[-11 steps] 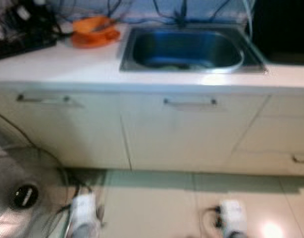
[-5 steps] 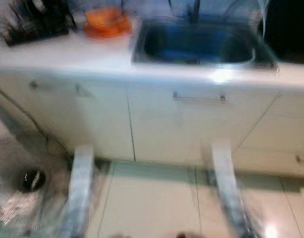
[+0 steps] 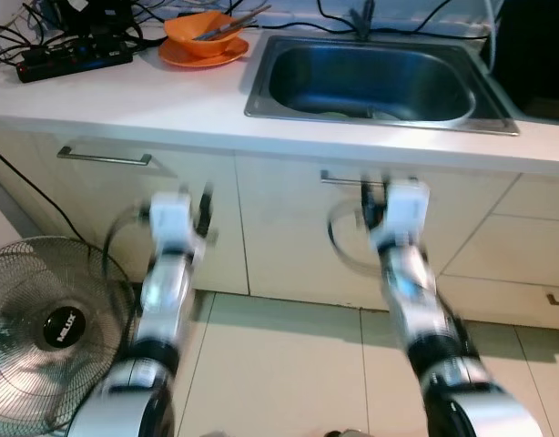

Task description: Kitchen organization

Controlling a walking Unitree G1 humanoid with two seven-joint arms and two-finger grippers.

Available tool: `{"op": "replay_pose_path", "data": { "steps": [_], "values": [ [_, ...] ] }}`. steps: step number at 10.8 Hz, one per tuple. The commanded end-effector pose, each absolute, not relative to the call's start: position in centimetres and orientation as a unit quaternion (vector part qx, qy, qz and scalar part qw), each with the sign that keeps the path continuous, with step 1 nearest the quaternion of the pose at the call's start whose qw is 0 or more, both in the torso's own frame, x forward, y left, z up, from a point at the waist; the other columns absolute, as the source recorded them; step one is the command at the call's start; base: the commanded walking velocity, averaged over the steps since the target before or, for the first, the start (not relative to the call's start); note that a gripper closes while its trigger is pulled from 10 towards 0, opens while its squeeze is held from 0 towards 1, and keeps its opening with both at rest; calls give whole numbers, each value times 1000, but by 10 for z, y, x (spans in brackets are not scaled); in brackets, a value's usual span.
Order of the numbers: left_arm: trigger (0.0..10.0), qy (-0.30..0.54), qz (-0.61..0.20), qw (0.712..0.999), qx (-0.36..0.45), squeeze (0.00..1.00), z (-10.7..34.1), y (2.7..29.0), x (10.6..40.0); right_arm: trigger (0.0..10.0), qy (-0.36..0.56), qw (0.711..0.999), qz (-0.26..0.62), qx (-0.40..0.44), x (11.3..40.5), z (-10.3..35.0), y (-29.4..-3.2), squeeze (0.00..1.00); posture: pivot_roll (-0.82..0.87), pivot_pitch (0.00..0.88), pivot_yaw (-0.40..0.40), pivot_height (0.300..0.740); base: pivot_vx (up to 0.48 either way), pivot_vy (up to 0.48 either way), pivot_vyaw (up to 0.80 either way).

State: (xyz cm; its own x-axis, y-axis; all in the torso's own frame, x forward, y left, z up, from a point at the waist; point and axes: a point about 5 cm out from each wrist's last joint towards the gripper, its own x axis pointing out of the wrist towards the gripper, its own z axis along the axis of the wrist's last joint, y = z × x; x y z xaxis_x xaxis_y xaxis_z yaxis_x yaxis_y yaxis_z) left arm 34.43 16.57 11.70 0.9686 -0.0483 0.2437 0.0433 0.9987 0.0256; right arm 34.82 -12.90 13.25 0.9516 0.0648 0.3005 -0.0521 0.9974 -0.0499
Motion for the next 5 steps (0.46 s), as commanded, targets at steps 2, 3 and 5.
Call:
{"op": "replay_pose_path", "data": {
  "steps": [2,3,5],
  "values": [
    [10000,-181,-41,983,11,0,148,155,350,10000,-201,979,31,-6,350,157,-123,0,-4,14,16,740,0,0,0],
    [10000,-223,-63,972,24,0,164,144,348,10000,-217,976,38,6,346,163,-115,0,-6,5,18,740,0,0,0],
    [10000,-240,-75,968,25,0,171,137,341,10000,-221,974,41,30,342,169,-108,0,-7,0,22,740,0,0,0]
  ]
}}
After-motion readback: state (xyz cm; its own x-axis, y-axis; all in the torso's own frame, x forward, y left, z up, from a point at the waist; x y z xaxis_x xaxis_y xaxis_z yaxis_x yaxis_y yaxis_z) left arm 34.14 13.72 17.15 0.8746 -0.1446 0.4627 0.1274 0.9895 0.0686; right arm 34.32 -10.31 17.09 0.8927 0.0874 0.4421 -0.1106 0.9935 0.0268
